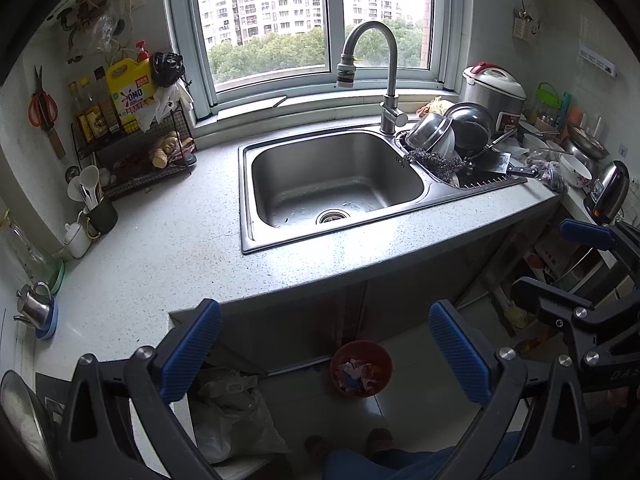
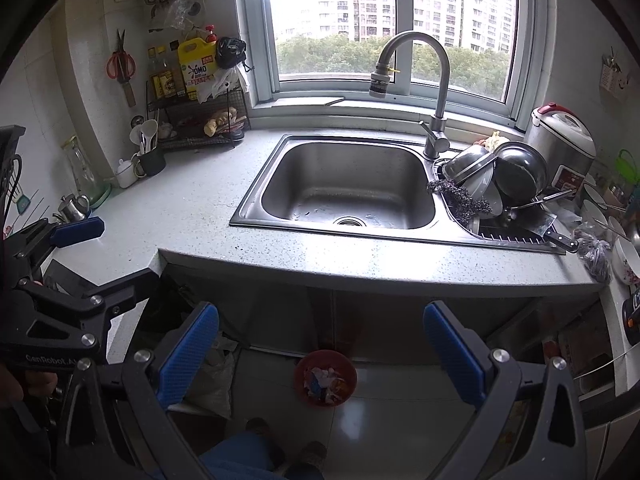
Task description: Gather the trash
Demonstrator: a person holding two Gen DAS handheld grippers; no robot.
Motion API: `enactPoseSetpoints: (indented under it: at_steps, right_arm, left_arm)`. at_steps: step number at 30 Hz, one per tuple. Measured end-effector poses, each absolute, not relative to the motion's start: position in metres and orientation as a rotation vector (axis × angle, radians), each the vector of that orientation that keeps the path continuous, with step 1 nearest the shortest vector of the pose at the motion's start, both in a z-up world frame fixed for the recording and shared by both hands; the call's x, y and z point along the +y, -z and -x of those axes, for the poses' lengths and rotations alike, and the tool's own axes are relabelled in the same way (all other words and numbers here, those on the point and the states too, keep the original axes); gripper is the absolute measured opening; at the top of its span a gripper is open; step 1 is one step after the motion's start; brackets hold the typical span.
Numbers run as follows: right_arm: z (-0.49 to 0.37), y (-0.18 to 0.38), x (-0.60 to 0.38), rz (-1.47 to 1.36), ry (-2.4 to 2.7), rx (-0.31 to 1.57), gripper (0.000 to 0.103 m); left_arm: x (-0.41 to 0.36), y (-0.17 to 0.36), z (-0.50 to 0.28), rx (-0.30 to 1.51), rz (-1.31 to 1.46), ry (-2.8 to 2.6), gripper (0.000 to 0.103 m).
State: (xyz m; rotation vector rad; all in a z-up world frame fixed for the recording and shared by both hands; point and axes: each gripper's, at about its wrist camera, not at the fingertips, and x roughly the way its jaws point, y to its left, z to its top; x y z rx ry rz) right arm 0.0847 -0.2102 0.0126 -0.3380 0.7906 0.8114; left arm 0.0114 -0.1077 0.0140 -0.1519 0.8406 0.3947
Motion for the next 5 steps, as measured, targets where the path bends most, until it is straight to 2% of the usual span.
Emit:
enactPoseSetpoints:
  at_steps: [5]
  right_arm:
    - [-0.0847, -0.0116, -0.2102, 0.335, -0.812, 0.793, 0.102]
  left_arm:
    - [-0.1105, -0.0133, -0.0119, 0.838, 0.146, -0.395, 0.103]
